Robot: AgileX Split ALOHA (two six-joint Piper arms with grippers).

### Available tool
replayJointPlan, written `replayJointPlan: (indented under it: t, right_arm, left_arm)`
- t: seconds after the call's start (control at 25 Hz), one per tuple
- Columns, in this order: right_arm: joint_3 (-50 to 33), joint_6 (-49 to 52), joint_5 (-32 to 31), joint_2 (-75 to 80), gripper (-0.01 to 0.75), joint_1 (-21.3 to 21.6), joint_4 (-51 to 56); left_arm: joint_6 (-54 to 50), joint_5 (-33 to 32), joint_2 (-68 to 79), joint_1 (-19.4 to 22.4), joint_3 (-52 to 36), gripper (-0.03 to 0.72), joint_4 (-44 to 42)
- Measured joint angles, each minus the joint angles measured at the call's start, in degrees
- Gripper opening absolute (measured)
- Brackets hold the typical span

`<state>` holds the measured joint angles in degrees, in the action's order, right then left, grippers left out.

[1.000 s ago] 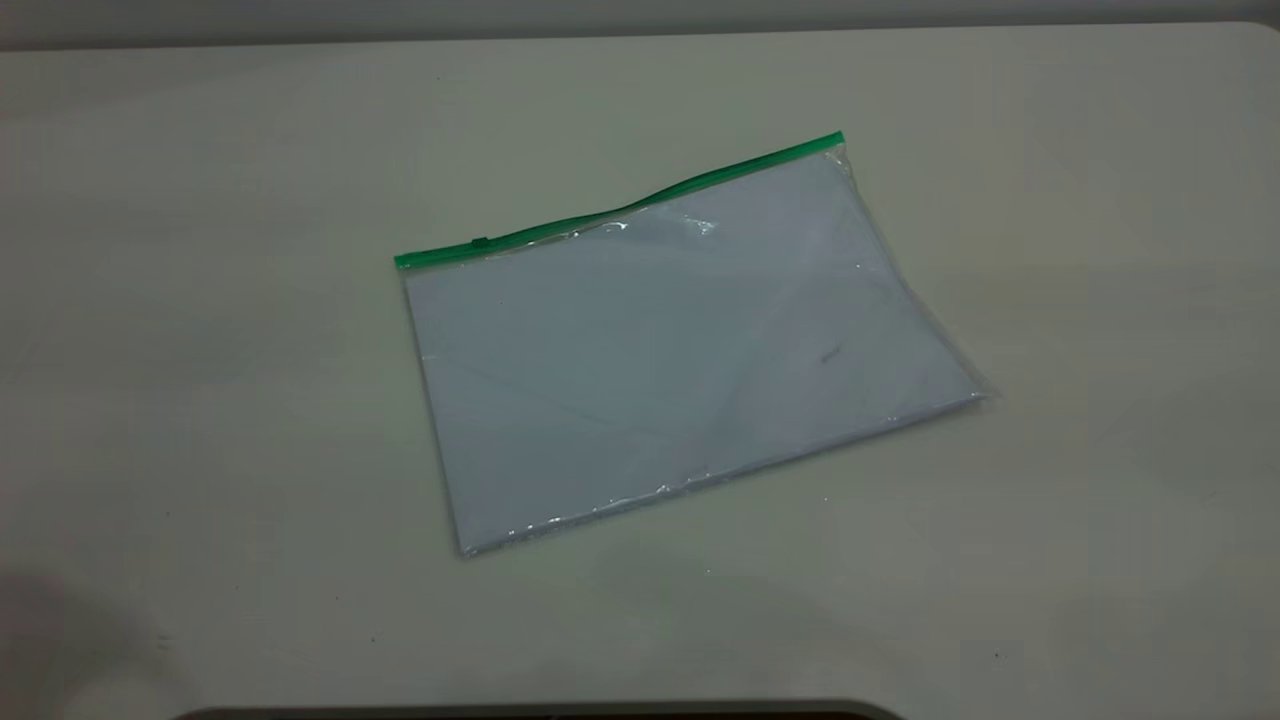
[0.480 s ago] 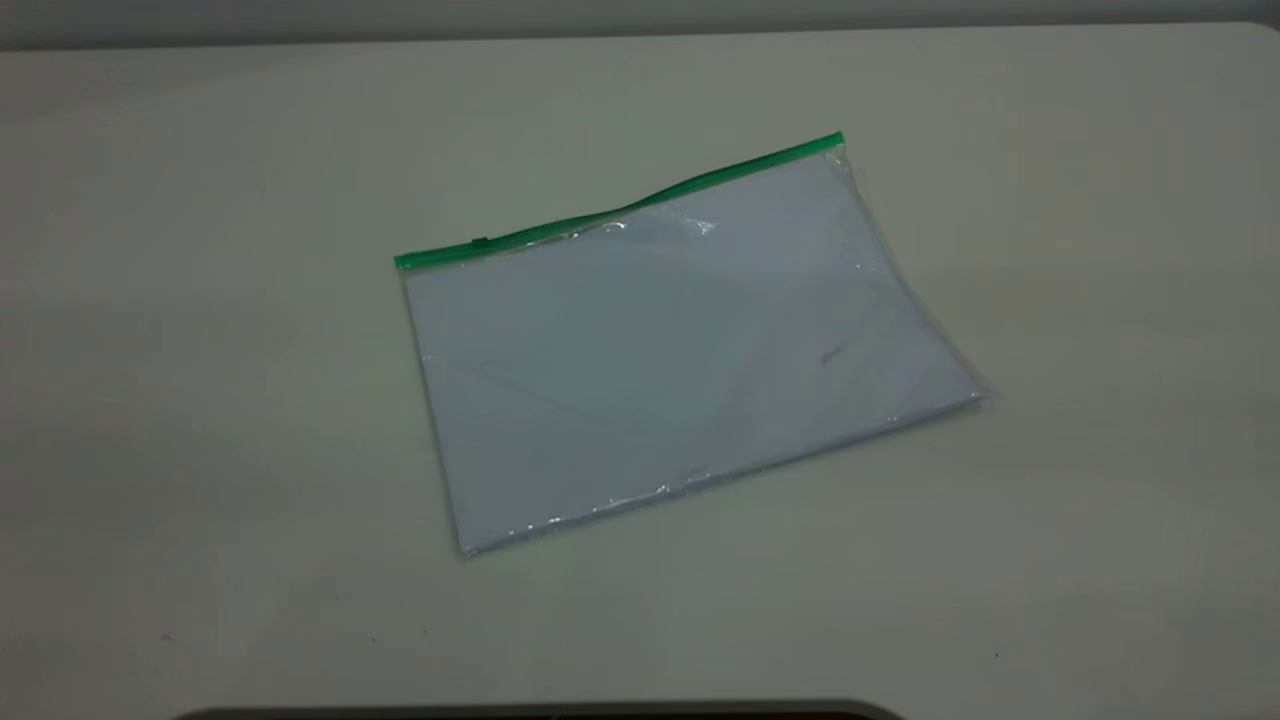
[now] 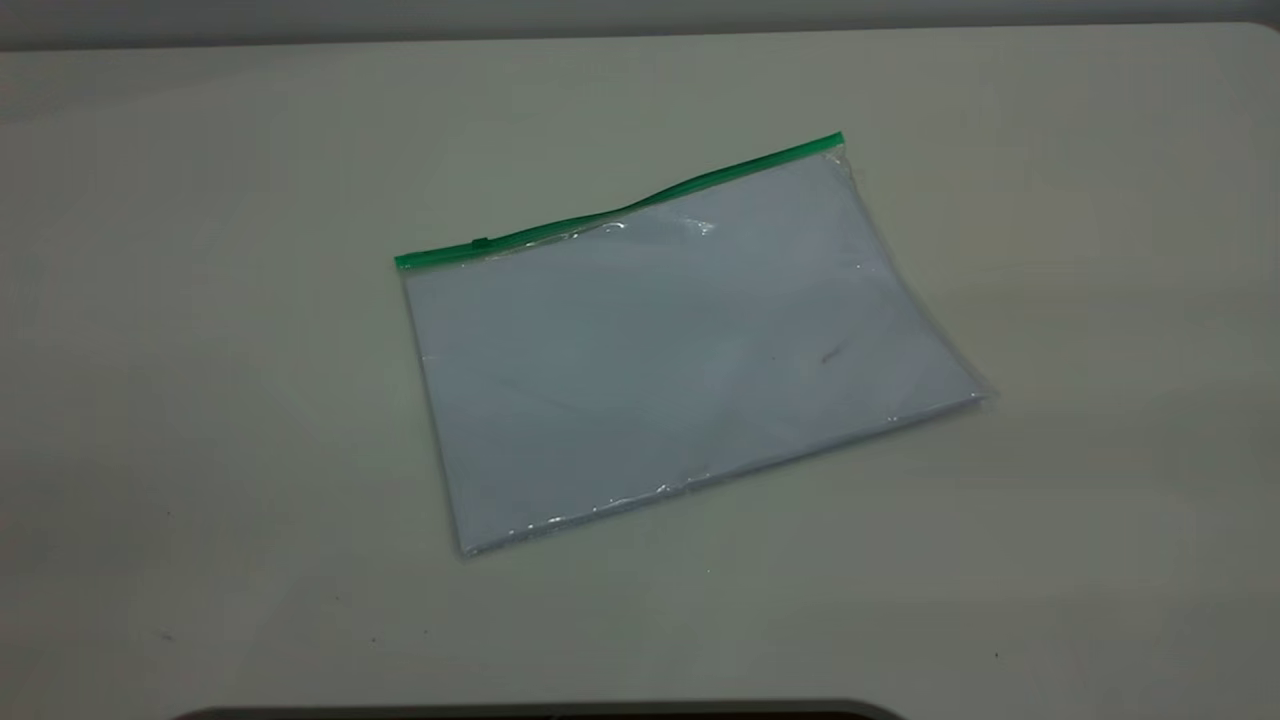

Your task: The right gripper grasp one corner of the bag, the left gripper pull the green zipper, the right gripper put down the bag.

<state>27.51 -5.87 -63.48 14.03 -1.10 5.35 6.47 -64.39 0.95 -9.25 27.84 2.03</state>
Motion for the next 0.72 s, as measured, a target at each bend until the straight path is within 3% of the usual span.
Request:
replayJointPlan:
  t: [0.24, 0.52, 0.72]
  right_arm:
    - [0.0, 0.0, -0.82, -14.12, 0.481, 0.05, 0.2]
    - [0.0, 0.05, -1.29, -14.93, 0.481, 0.05, 0.26]
    - [0.0, 0.05, -1.29, -14.93, 0.481, 0.05, 0.26]
  left_arm:
    - [0.0, -0.43, -2.03, 0.41, 0.0, 0.387, 0.0]
    - [0.0, -0.43, -2.03, 9.31, 0.0, 0.387, 0.0]
    - [0.0, -0.43, -2.03, 7.42, 0.0, 0.387, 0.0]
